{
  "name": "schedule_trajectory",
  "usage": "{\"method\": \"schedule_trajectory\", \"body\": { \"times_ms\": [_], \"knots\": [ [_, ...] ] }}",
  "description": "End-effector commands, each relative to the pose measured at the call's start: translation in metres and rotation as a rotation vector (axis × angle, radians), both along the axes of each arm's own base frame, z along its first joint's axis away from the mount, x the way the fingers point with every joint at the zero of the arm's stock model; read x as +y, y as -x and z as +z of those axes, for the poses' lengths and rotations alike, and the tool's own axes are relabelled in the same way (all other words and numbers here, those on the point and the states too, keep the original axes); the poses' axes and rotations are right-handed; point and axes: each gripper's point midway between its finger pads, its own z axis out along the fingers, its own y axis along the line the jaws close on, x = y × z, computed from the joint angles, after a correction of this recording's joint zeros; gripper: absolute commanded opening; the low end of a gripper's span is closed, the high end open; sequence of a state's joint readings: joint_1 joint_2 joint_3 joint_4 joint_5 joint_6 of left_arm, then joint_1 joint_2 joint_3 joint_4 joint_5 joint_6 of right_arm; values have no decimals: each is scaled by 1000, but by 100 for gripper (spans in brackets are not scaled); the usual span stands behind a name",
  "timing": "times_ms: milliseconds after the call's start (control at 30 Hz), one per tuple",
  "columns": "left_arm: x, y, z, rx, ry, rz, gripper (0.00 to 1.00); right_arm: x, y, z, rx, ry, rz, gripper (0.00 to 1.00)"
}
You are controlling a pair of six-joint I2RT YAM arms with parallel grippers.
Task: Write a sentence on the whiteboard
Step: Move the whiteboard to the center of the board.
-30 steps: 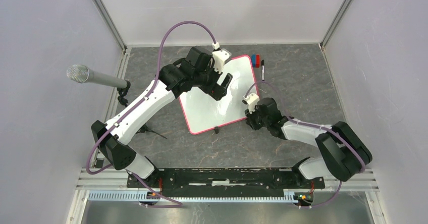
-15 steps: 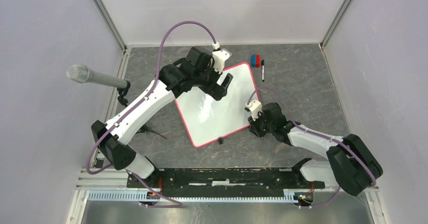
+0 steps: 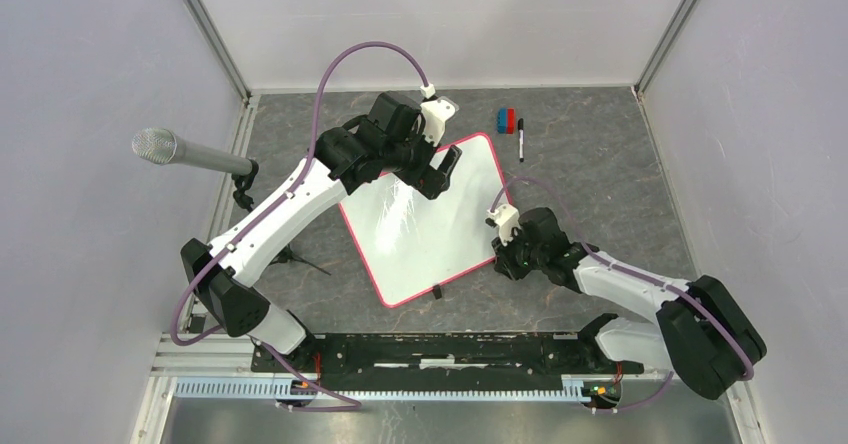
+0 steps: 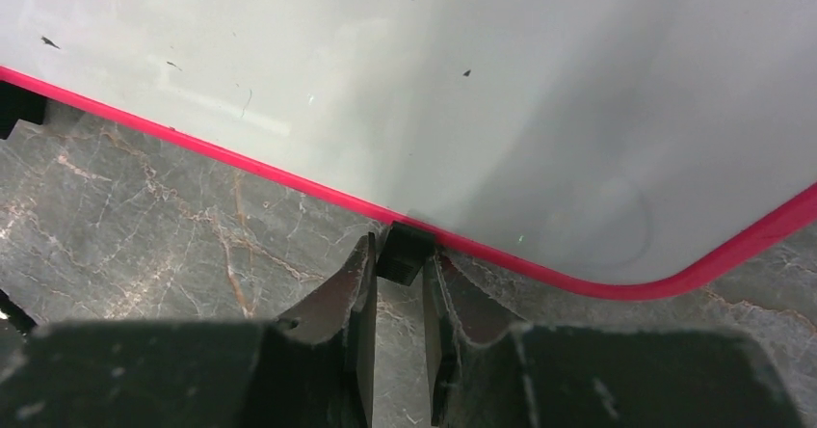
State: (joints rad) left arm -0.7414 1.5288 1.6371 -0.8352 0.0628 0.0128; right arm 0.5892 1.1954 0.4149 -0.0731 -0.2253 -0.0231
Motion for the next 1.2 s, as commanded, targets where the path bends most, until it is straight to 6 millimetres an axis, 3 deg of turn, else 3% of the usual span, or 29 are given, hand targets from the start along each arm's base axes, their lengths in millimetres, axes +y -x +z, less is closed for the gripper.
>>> {"method": "schedule_trajectory", "body": {
  "times_ms": [0,33,100,300,467,733,1000,1167],
  "knots": [
    [-10,-5,14,-35,42,-19,100,2,29,-8,110,-12,47,29],
    [-10,-5,14,-34,43,-18,100,2,28,-6,106,-13,50,37],
    [-10,-5,14,-34,45,-19,100,3,21,3,76,-2,58,44],
    [-12,-6,15,-34,52,-15,100,-3,0,30,-18,56,32,53],
    [-16,-8,16,-21,78,1,100,3,-11,41,-79,41,18,53],
    [-12,-10,24,-43,83,22,100,14,-37,50,-128,51,-7,44],
    [-6,-8,25,-60,72,22,100,2,-19,21,-28,118,9,28],
    [-6,-8,26,-64,71,20,100,-4,-9,22,-33,124,28,4]
  ]
}}
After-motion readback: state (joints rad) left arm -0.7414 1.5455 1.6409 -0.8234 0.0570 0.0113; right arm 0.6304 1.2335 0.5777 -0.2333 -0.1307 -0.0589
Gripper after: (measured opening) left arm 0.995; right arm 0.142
